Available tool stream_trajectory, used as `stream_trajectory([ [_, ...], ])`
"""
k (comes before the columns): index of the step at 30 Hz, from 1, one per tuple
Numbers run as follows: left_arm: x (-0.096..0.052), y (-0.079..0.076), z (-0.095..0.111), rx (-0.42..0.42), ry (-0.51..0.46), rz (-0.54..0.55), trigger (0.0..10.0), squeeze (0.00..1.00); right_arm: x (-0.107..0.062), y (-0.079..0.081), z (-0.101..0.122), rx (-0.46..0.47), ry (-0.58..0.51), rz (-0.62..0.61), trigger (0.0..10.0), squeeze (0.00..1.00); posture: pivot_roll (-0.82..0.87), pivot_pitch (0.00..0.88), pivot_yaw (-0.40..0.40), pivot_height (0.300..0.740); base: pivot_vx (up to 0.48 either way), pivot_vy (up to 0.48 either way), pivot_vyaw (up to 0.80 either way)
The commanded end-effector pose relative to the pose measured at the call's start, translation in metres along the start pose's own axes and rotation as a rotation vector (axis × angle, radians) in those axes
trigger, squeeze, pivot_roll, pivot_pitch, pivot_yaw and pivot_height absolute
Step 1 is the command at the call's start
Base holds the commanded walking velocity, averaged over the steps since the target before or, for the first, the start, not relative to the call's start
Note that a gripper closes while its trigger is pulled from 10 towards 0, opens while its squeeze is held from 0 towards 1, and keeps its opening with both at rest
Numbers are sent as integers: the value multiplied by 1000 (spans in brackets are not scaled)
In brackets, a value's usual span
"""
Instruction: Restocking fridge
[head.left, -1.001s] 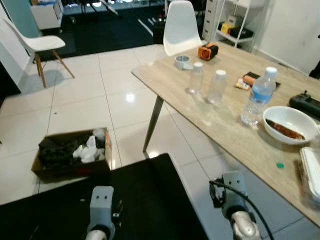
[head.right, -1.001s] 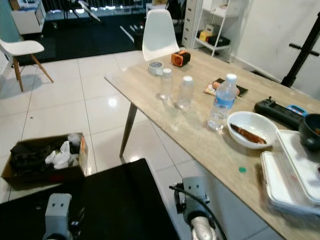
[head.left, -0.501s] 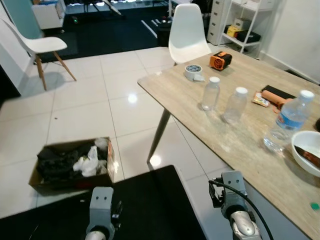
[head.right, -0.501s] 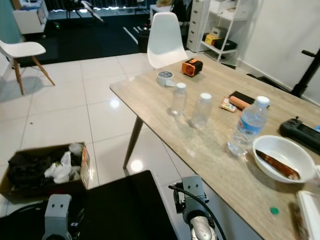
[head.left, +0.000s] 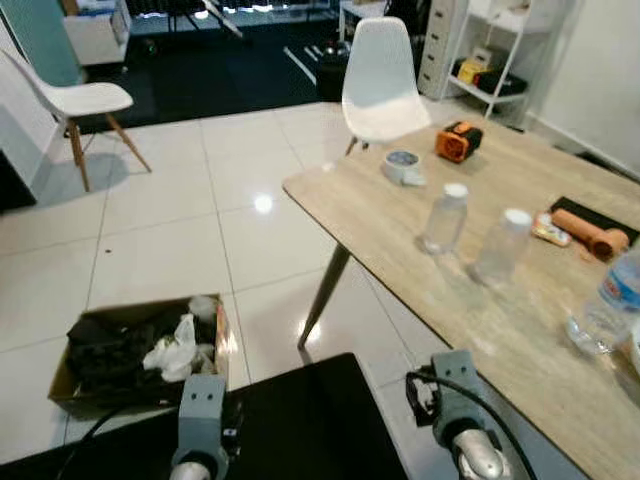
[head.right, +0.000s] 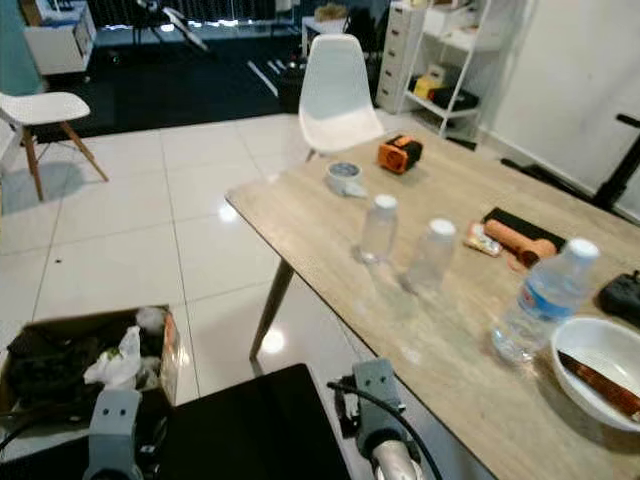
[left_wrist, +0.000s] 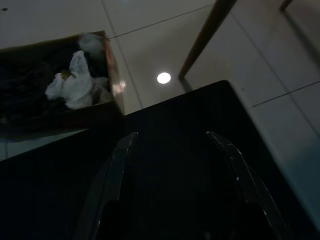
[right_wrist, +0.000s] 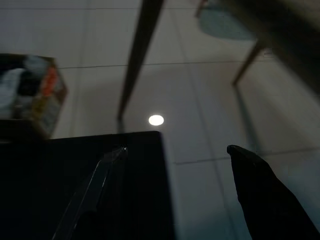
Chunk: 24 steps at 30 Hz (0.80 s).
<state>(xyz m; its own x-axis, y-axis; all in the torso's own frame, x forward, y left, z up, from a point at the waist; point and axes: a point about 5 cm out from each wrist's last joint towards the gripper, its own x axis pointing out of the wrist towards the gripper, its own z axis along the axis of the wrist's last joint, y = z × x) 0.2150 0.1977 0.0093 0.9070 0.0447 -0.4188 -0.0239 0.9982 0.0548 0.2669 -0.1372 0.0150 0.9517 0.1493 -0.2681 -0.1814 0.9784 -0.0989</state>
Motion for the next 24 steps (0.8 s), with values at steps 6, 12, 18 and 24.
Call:
stream_trajectory([
  [6, -7, 6, -12, 29, 52, -16, 10000, 0, -8, 13, -18, -38, 90, 138, 10000, 0, -42, 130, 27, 740, 86, 0, 0],
  [12, -18, 20, -40, 74, 153, 4, 10000, 0, -18, 19, -34, -84, 158, 253, 10000, 0, -41, 132, 28, 740, 0, 0, 0],
  [18, -26, 36, -65, 90, 251, 57, 10000, 0, -30, 7, -67, -166, 323, 206, 10000, 0, -38, 132, 25, 740, 0, 0, 0],
  [24, -34, 50, -93, 42, 397, 116, 10000, 0, -66, -25, -117, -151, 617, -9, 10000, 0, -37, 135, 28, 740, 0, 0, 0],
])
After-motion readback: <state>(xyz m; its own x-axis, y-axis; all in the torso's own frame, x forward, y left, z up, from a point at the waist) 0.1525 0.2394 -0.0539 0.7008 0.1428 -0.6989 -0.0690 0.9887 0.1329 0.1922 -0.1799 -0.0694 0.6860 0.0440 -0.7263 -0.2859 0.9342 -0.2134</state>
